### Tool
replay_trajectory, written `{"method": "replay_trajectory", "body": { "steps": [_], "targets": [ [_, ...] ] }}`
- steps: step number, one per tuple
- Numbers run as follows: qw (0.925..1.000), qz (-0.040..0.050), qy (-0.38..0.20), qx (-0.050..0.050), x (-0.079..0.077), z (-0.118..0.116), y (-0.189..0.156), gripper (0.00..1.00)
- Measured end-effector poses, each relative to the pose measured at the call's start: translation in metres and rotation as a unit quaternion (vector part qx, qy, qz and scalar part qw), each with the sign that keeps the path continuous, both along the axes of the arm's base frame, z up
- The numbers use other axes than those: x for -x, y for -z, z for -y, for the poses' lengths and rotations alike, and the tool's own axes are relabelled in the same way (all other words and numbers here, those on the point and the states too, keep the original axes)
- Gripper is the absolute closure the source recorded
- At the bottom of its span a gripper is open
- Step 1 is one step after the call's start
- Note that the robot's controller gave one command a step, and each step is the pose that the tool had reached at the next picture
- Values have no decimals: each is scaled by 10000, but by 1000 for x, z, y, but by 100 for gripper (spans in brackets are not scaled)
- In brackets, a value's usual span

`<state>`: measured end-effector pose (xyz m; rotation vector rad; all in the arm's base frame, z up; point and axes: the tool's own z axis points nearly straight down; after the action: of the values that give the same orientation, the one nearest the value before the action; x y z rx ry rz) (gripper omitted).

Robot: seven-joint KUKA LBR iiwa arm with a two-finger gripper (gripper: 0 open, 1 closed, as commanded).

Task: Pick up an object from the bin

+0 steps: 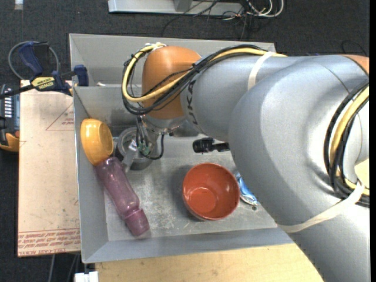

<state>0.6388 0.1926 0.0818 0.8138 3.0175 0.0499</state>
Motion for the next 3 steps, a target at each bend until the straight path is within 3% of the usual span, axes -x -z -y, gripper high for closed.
{"method": "replay_trajectory", "body": {
  "steps": [1, 3],
  "targets": [
    [9999, -171, -14, 4, 7, -2, -6, 100],
    [9997, -246, -31, 14, 13, -3, -12, 100]
  ]
}}
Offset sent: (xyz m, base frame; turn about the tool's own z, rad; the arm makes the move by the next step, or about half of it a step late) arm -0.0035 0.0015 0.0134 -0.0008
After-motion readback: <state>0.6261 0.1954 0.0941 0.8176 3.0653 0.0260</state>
